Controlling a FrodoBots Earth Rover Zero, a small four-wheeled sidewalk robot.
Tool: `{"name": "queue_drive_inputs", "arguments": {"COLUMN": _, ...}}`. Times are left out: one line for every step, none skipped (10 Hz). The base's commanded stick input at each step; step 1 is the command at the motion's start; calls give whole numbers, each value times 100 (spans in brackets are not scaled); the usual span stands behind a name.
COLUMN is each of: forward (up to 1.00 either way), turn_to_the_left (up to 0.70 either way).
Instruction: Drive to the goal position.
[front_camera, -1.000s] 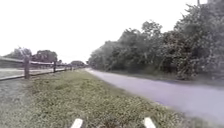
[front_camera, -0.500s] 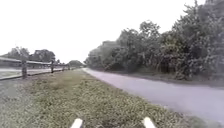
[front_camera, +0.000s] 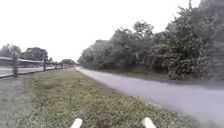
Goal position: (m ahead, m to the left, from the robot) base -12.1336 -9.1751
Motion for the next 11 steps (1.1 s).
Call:
{"name": "queue_drive_inputs", "arguments": {"forward": 0, "turn_to_the_left": -85}}
{"name": "queue_drive_inputs", "arguments": {"forward": 0, "turn_to_the_left": -85}}
{"name": "queue_drive_inputs", "arguments": {"forward": 0, "turn_to_the_left": -85}}
{"name": "queue_drive_inputs", "arguments": {"forward": 0, "turn_to_the_left": -85}}
{"name": "queue_drive_inputs", "arguments": {"forward": 0, "turn_to_the_left": -85}}
{"name": "queue_drive_inputs", "arguments": {"forward": 0, "turn_to_the_left": -85}}
{"name": "queue_drive_inputs", "arguments": {"forward": 0, "turn_to_the_left": -85}}
{"name": "queue_drive_inputs", "arguments": {"forward": 0, "turn_to_the_left": -85}}
{"name": "queue_drive_inputs", "arguments": {"forward": 0, "turn_to_the_left": -85}}
{"name": "queue_drive_inputs", "arguments": {"forward": 0, "turn_to_the_left": -85}}
{"name": "queue_drive_inputs", "arguments": {"forward": 0, "turn_to_the_left": -85}}
